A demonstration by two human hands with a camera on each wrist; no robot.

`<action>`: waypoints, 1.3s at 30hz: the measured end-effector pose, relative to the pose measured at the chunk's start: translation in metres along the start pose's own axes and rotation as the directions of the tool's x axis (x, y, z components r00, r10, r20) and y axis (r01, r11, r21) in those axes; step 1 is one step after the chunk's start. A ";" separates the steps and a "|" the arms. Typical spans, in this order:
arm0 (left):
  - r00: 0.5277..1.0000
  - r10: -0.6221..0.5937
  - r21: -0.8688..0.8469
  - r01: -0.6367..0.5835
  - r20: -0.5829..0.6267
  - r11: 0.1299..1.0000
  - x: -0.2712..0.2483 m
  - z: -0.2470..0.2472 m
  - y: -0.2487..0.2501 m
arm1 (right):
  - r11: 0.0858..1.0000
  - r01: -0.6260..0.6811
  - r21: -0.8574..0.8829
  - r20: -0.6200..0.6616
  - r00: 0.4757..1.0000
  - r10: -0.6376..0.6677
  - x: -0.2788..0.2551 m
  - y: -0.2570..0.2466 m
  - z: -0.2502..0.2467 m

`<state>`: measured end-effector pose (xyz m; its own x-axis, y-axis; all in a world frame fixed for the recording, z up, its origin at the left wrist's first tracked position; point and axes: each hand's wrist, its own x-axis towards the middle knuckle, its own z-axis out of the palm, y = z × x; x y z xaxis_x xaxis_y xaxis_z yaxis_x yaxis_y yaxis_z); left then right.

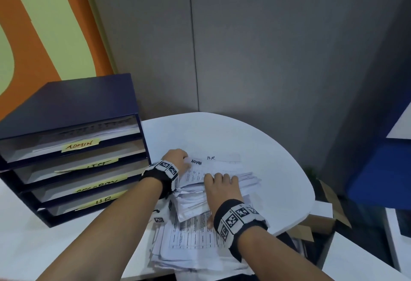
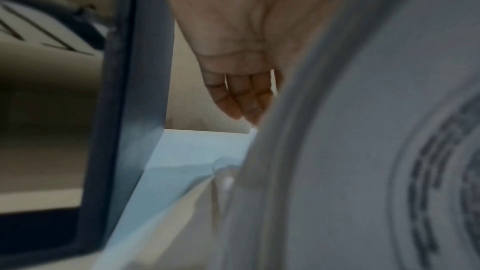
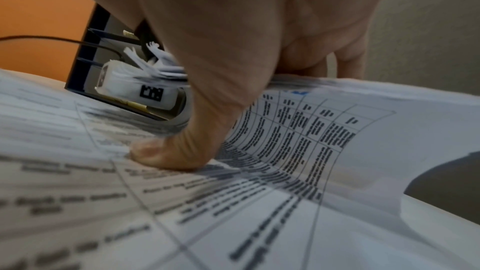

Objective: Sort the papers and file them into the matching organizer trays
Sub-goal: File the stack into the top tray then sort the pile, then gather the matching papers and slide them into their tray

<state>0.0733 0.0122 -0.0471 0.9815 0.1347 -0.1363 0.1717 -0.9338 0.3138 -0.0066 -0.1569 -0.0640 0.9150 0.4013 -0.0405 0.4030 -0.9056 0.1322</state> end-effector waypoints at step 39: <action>0.418 0.151 -0.066 -0.462 -0.896 0.884 -0.086 -0.203 0.048 | 0.994 0.105 0.027 -0.058 0.993 -0.104 0.061 0.026 -0.094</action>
<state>0.0141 0.0231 0.1705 0.5119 0.2122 0.8324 -0.2961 -0.8660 0.4029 0.0578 -0.1429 0.0298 0.8658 0.5004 0.0036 0.4976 -0.8616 0.1006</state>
